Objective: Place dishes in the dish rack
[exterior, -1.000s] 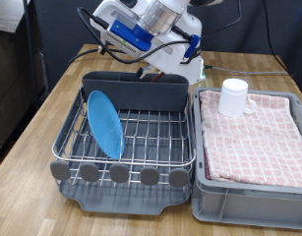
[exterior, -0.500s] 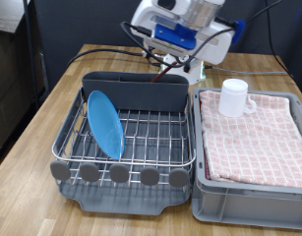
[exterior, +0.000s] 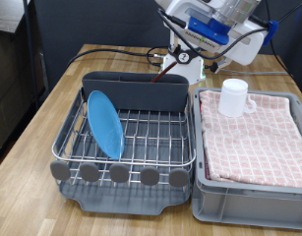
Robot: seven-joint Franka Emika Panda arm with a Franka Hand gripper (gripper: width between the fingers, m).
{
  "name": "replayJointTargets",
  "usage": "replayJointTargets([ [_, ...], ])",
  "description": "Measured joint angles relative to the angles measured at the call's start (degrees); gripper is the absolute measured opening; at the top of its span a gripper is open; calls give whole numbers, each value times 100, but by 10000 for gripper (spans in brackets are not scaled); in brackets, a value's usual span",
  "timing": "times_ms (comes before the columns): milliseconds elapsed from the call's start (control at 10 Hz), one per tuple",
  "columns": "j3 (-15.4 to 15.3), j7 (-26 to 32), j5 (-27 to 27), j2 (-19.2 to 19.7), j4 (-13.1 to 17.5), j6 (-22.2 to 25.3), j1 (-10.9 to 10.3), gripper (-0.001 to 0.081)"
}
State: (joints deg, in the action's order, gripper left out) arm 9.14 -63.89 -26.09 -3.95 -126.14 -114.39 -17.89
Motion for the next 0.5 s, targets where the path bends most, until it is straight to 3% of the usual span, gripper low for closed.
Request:
replayJointTargets([
  [300,-83,275,614,-34,205,491,-21,803],
  [500,-265,258,931,-184,217,551,-121,803],
])
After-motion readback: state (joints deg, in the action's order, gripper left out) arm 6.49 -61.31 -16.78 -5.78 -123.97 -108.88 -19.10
